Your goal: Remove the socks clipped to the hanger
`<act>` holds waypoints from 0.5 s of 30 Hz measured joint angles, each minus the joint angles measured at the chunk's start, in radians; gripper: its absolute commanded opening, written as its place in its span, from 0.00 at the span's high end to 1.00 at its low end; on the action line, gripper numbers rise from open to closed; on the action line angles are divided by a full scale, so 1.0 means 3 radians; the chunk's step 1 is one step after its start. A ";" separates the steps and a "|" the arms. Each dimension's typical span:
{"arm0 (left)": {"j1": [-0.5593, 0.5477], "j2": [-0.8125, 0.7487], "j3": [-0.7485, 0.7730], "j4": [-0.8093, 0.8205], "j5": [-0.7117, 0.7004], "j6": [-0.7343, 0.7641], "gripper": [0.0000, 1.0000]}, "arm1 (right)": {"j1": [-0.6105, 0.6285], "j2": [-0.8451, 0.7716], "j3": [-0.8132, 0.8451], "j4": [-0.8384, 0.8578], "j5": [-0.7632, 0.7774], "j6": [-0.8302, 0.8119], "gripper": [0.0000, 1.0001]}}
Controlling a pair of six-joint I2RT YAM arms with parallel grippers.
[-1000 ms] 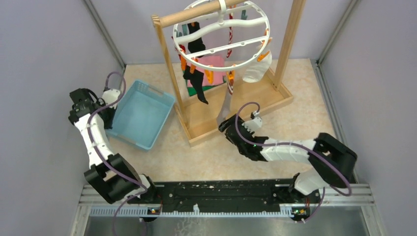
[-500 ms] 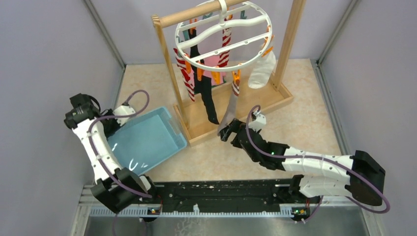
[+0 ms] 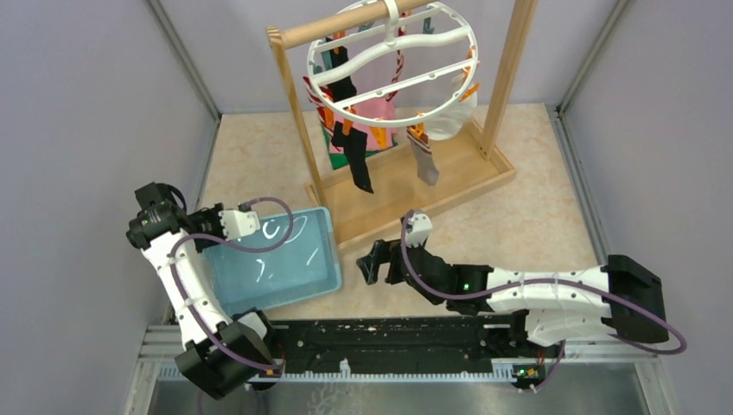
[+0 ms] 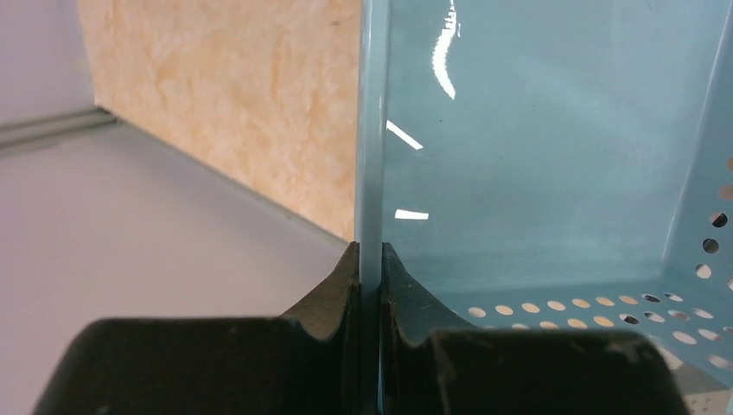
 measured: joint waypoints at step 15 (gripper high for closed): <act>-0.0174 -0.0341 -0.0399 -0.0131 0.1054 0.0432 1.00 | 0.0210 0.0401 0.0693 -0.0168 0.0195 -0.0142 0.03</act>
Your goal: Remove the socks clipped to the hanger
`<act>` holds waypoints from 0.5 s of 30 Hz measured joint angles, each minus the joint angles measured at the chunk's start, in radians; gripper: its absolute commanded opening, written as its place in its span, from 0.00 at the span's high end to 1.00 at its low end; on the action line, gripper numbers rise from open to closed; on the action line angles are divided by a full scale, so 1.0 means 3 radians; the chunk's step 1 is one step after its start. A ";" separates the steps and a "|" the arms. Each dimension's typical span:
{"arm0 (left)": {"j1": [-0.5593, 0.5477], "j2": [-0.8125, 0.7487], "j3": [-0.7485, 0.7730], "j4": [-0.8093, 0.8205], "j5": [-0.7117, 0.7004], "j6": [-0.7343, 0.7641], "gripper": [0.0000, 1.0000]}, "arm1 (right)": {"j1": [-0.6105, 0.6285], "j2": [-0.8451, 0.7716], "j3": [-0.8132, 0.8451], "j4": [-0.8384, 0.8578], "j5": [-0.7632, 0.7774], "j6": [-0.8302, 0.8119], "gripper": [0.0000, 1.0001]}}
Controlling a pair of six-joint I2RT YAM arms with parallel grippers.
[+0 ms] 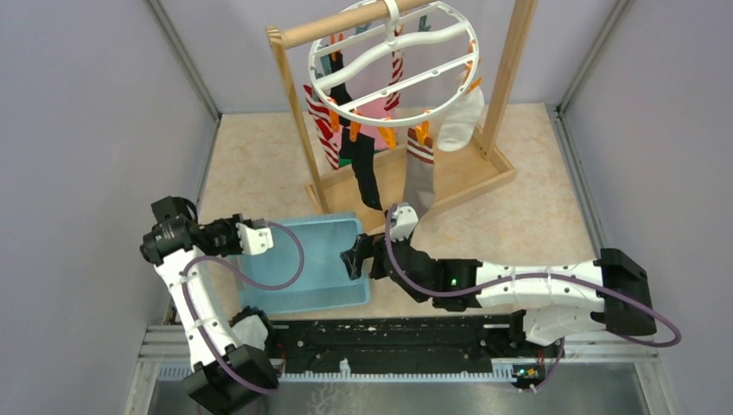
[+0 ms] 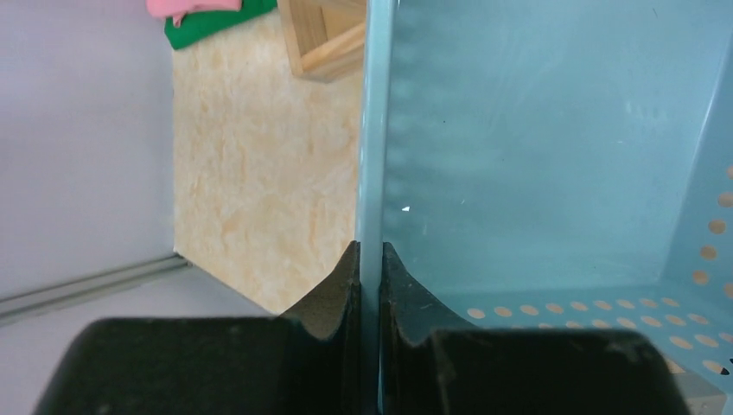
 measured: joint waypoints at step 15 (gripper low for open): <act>-0.0710 0.0000 -0.0046 -0.0014 0.0540 -0.0375 1.00 | -0.0001 -0.1169 0.0022 -0.1153 0.0322 0.0038 0.02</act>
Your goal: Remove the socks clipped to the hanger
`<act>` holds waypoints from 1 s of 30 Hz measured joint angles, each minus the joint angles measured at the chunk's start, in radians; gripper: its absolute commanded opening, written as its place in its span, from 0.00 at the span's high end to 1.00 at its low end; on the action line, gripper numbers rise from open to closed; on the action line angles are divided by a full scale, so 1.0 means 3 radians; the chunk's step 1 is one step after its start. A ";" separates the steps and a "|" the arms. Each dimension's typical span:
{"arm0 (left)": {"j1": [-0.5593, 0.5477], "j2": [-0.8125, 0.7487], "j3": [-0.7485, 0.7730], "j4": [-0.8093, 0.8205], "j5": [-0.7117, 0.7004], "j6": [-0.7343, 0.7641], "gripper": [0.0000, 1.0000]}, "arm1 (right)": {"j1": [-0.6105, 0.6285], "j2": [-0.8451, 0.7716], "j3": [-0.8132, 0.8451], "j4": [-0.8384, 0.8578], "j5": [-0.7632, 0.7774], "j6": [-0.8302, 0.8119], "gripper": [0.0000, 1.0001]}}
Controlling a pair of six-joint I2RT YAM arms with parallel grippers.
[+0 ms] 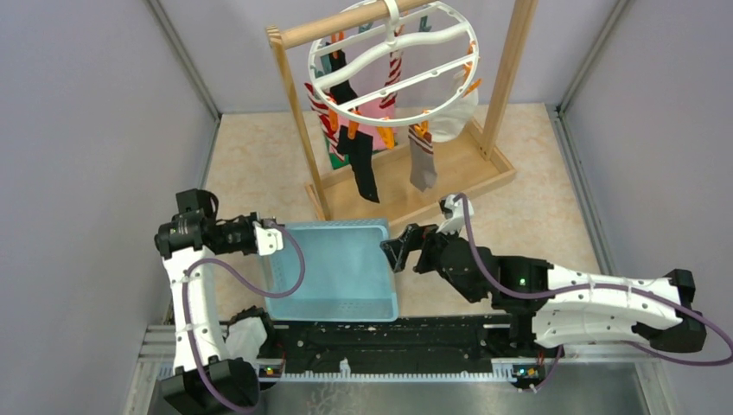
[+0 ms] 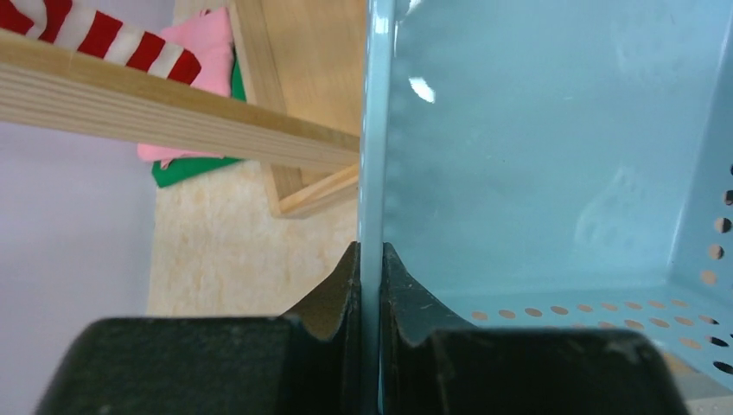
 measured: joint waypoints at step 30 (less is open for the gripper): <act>-0.0726 -0.0220 -0.0670 0.1017 0.0036 -0.2045 0.01 | -0.0425 0.0411 -0.0164 -0.0735 -0.0416 -0.0022 1.00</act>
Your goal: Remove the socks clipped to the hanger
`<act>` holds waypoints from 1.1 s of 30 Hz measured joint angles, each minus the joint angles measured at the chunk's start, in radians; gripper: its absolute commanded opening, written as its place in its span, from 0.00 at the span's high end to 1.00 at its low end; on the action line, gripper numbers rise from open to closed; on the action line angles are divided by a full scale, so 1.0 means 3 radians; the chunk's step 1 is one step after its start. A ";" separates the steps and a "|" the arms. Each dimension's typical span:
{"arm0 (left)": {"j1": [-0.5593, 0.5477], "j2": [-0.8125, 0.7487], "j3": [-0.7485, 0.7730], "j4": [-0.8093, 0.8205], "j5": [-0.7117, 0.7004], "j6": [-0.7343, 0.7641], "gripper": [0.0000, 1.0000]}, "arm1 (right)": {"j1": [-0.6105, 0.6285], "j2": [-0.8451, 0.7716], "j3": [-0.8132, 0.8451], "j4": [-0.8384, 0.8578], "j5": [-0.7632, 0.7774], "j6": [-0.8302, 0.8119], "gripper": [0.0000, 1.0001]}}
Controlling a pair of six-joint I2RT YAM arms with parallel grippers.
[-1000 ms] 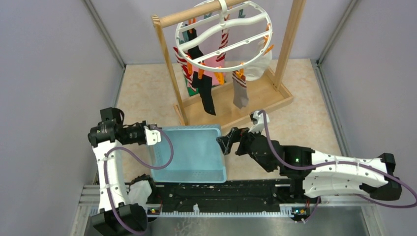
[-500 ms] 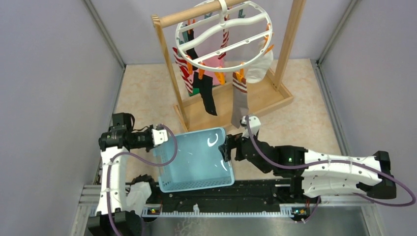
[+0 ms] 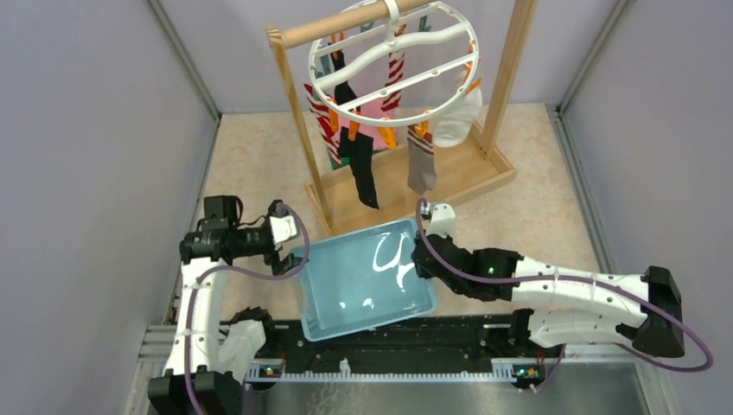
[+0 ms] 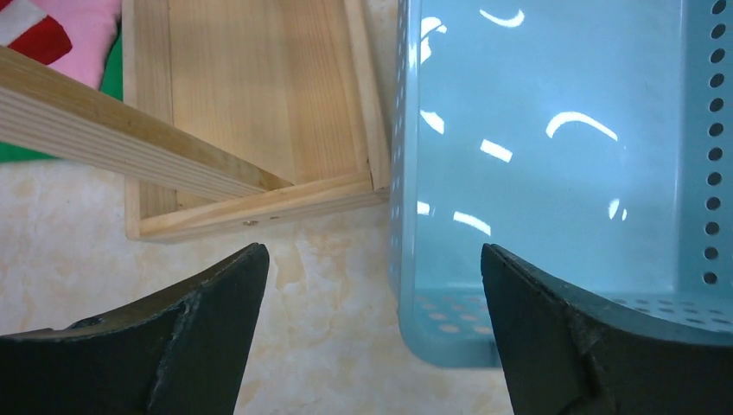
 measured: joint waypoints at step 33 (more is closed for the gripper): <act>0.0003 0.0196 0.0809 0.0478 -0.0781 -0.1846 0.01 | -0.0696 0.0018 -0.0102 -0.0483 0.0370 -0.0308 0.36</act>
